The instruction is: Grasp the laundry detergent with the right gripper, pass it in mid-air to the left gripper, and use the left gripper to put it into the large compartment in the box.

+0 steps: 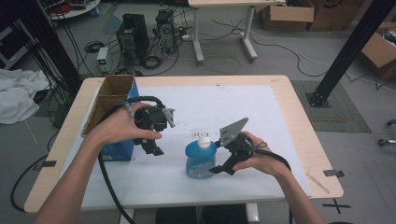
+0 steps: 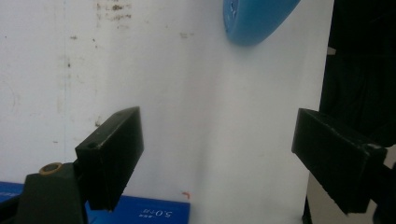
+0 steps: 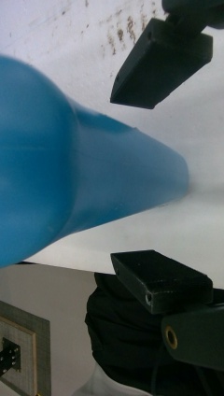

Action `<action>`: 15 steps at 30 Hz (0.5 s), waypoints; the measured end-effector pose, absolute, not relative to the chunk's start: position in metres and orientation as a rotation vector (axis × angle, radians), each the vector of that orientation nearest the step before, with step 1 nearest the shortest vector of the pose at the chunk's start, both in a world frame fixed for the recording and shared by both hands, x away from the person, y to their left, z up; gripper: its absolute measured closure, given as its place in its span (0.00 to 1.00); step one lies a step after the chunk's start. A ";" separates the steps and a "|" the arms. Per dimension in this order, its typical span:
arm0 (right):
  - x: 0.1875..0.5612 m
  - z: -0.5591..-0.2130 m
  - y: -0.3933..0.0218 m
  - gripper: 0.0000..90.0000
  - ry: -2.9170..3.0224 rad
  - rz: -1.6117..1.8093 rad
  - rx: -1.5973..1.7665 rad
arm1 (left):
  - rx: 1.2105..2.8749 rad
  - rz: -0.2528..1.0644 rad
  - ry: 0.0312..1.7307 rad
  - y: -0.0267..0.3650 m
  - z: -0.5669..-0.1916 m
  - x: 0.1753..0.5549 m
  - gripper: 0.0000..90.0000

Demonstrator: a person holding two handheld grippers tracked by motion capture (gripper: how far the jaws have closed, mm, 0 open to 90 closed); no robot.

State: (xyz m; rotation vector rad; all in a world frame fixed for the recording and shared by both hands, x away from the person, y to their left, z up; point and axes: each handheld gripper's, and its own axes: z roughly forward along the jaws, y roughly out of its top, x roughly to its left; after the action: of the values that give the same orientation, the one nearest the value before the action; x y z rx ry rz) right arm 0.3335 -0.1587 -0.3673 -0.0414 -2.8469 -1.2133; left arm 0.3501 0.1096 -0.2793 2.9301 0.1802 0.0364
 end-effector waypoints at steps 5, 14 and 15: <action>0.332 -0.373 -0.154 0.23 -2.827 -1.237 -0.037 | 2.927 0.031 0.191 0.110 -0.280 0.349 0.19; 0.333 -0.376 -0.147 0.23 -2.806 -1.271 -0.047 | 2.923 0.039 0.192 0.112 -0.280 0.348 0.19; 0.333 -0.376 -0.146 0.24 -2.804 -1.282 -0.050 | 2.922 0.041 0.192 0.113 -0.279 0.348 0.19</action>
State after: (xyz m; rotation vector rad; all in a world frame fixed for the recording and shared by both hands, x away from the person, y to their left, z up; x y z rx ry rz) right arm 0.3326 -0.1464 -0.3760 -0.0496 -2.8040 -1.2818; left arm 0.3476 0.1128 -0.2795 2.9220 0.1924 0.0413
